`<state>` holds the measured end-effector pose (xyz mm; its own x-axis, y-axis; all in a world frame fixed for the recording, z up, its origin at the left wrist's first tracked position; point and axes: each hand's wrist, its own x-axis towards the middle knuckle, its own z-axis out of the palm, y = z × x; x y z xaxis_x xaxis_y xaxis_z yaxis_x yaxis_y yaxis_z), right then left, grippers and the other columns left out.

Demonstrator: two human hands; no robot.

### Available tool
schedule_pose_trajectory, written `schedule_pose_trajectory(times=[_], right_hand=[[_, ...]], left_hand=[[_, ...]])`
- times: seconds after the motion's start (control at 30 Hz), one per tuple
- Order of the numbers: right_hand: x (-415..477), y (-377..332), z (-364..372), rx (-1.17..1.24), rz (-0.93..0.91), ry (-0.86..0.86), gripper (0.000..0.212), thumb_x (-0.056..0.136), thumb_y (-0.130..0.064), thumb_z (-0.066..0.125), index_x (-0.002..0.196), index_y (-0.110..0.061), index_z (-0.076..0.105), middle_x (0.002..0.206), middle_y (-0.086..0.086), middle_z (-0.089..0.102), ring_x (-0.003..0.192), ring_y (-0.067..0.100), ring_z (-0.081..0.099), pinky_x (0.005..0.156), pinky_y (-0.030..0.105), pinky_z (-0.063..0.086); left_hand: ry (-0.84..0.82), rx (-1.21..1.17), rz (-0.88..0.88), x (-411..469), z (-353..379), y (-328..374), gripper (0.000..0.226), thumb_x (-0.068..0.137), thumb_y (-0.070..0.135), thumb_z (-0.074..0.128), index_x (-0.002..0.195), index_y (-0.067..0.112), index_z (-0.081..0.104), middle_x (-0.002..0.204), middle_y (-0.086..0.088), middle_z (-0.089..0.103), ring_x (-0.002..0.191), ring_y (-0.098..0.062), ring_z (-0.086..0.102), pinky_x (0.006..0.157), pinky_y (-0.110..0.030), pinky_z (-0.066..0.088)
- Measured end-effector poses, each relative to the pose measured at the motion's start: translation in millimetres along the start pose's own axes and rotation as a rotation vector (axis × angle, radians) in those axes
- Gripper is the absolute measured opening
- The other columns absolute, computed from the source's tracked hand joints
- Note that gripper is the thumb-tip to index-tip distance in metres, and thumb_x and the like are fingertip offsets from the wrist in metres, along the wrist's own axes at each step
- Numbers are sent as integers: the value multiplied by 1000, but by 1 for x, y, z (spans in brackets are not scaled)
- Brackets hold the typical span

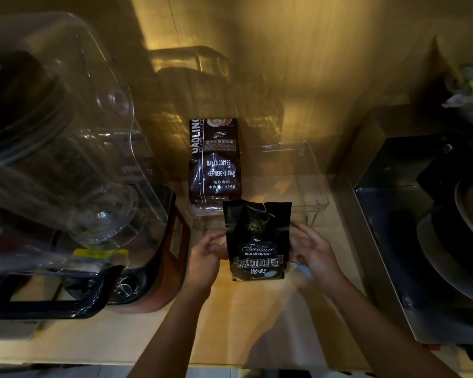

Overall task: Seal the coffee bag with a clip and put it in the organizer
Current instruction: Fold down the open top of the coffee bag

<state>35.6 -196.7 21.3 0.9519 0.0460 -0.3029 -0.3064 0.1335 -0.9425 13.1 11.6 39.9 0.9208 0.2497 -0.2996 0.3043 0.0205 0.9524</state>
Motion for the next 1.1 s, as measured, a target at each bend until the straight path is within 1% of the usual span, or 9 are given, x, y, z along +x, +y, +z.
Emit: schedule_pose_trajectory(times=[0.07,0.13,0.23,0.33,0.43,0.57,0.77,0.87,1.1], right_hand=[[3,0,0,-143,-25,-59,32,82,9,53,111,-4,58,67,2,62,51,6,57,48,19,44],[4,-2,2,-313,-119,-28,22,79,13,54,94,2,66,68,2,63,57,9,59,54,22,46],[2,-3,8,-589,-329,33,12,75,15,57,73,5,65,74,16,59,69,26,57,60,33,44],[-3,-1,14,-765,-455,56,7,74,10,60,68,7,60,70,21,59,67,33,56,59,39,46],[-10,1,26,-917,-610,62,15,71,-2,57,57,2,53,60,20,56,57,31,54,53,33,40],[-16,1,43,-1054,-760,27,23,72,-16,54,53,-4,57,52,12,59,46,26,53,44,26,39],[-22,12,60,-1122,-791,16,20,75,-16,56,57,-7,56,47,7,59,39,23,52,38,23,39],[-22,15,65,-1241,-753,29,28,79,-23,41,59,-9,56,48,5,60,39,21,54,37,22,39],[-18,14,71,-1280,-936,-15,23,72,-12,50,49,-12,49,40,3,51,33,18,47,33,22,38]], left_hand=[[144,39,2,-2,4,5,19,86,1,53,102,10,58,71,3,63,67,-15,58,57,-24,48],[287,170,96,-12,9,4,17,86,10,58,102,11,53,81,-1,59,75,-20,57,62,-29,45],[174,512,291,-40,21,-3,33,77,32,67,97,20,43,95,-2,49,78,-17,54,66,-35,49],[85,540,319,-54,31,-5,64,67,50,68,115,25,32,108,6,35,95,-12,51,75,-33,48],[37,499,318,-45,31,1,78,68,34,76,126,25,25,117,4,35,108,-14,47,85,-33,48],[-162,505,348,-38,29,1,73,71,13,70,124,31,24,134,-7,35,120,-21,44,93,-42,48],[140,932,432,-37,20,-19,16,88,21,51,99,9,49,93,-16,61,78,-34,59,58,-39,45],[167,867,426,-35,15,-24,12,89,16,49,92,5,52,83,-18,65,68,-39,60,52,-32,33],[209,906,478,-33,7,-18,9,82,4,61,80,4,52,57,-15,61,42,-33,56,41,-23,28]])
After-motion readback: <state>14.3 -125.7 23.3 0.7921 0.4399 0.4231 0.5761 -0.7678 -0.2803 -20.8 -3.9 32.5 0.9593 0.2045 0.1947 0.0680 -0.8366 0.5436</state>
